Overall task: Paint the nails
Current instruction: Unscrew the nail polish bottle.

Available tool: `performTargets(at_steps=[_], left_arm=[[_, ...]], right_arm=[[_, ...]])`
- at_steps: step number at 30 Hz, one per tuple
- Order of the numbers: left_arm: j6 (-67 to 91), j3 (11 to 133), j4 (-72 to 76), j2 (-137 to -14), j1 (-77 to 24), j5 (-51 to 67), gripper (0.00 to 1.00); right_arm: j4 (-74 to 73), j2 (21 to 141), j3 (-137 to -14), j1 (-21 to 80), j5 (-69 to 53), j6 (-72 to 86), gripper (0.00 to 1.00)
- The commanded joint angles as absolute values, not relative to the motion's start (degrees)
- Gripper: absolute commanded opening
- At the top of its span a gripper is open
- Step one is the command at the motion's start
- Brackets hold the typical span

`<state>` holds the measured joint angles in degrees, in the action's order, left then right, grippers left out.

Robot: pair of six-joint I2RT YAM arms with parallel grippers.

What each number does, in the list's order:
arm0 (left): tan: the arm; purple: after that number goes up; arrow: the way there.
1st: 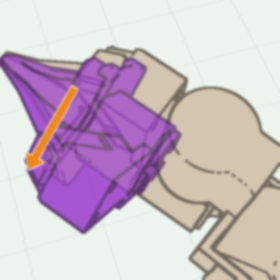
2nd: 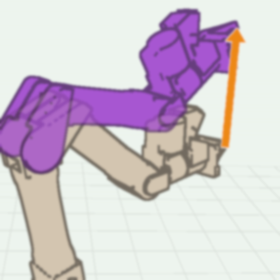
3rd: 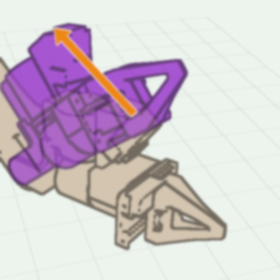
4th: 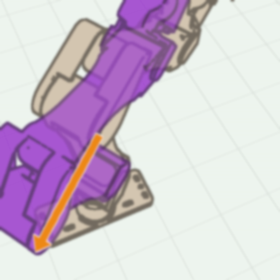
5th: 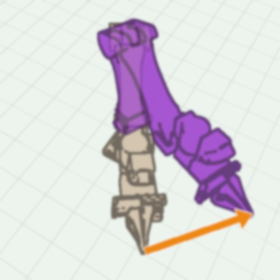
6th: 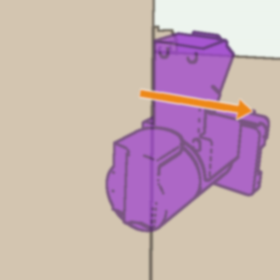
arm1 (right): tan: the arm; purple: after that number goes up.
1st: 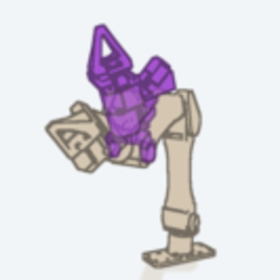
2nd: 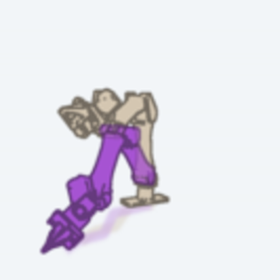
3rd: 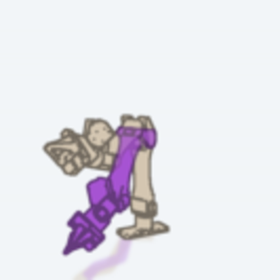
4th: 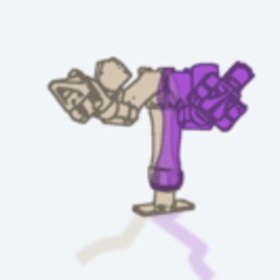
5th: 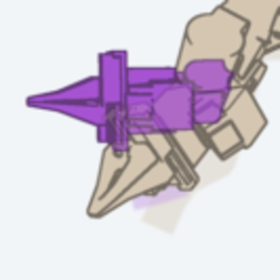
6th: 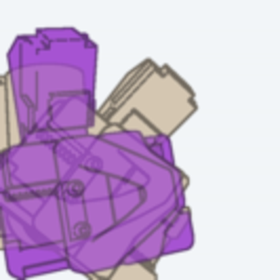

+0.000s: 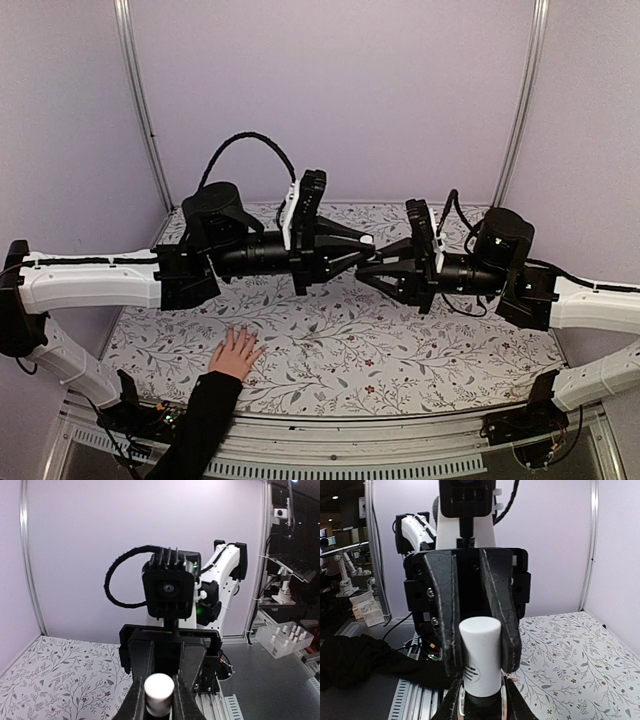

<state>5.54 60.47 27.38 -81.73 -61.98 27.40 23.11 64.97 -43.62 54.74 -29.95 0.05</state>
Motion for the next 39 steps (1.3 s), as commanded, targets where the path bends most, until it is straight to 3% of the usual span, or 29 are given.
performTargets(at_steps=[1, 8, 15, 21, 28, 39], left_arm=[[6.44, 62.02, 24.62, -81.50, -62.85, 19.59, 0.00], [10.23, 65.37, 20.90, -84.46, -63.18, 10.21, 0.00], [9.53, 65.68, 20.61, -85.68, -63.81, 9.57, 0.00], [7.30, 65.21, 19.01, -83.38, -63.73, 9.80, 0.00], [5.90, 66.23, 17.35, -83.68, -63.68, 10.63, 0.00], [4.85, 68.34, 14.21, -85.11, -63.66, 10.76, 0.00]], right_arm=[[23.33, 64.68, -44.98, 54.49, -15.72, 1.90, 0.00], [22.93, 66.24, -45.99, 54.54, -4.91, 0.85, 0.00], [24.01, 67.98, -46.05, 54.49, -4.65, 1.03, 0.00], [24.70, 66.35, -44.12, 54.49, -4.35, 1.32, 0.18], [23.80, 66.26, -43.85, 54.49, -6.02, 0.80, 0.30], [22.16, 67.21, -44.68, 54.49, -7.43, 0.53, 0.26]])
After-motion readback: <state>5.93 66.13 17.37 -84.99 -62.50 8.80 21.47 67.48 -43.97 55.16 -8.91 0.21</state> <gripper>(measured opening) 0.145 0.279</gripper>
